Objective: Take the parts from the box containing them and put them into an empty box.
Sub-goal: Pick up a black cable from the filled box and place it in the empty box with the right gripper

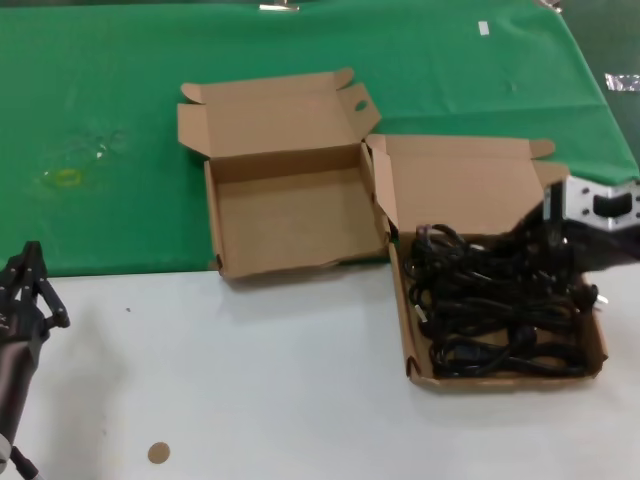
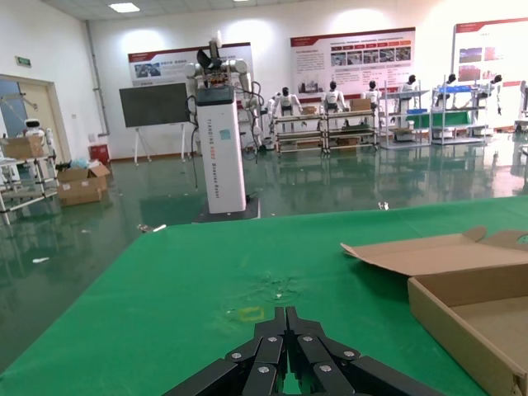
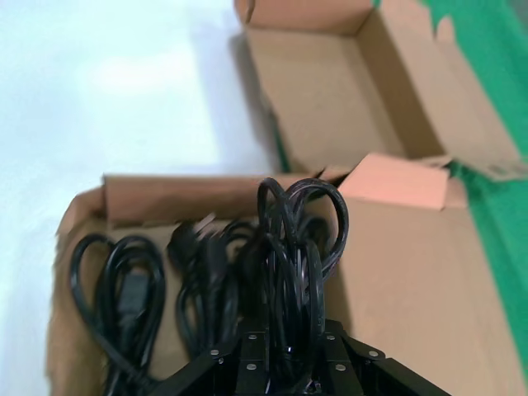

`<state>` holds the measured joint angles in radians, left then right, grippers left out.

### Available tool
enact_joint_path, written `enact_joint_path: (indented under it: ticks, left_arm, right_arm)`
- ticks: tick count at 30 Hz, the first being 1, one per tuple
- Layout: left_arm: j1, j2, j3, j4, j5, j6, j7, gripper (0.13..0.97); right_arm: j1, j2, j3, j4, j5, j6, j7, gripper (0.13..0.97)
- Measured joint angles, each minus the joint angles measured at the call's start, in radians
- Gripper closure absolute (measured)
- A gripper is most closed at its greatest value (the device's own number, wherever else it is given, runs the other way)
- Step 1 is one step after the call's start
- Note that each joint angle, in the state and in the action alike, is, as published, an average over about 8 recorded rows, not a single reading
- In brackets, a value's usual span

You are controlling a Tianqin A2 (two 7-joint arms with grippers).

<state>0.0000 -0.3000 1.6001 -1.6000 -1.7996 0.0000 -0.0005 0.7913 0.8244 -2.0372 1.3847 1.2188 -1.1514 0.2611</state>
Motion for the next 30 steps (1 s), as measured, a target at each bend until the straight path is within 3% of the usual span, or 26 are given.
enact_joint_path:
  ticks: [7, 16, 30]
  left_arm:
    - [0.0, 0.0, 0.0, 0.0, 0.0, 0.0, 0.0, 0.945]
    - [0.0, 0.0, 0.0, 0.0, 0.0, 0.0, 0.0, 0.945]
    - [0.0, 0.0, 0.0, 0.0, 0.0, 0.0, 0.0, 0.945]
  right_arm:
    - [0.066, -0.057, -0.007, 0.005, -0.025, 0.002, 0.023, 0.872]
    - [0.15, -0.216, -0.053, -0.041, -0.101, 0.056, 0.053, 0.874]
    - [0.264, -0.5, -0.124, -0.299, -0.191, 0.206, 0.009, 0.874]
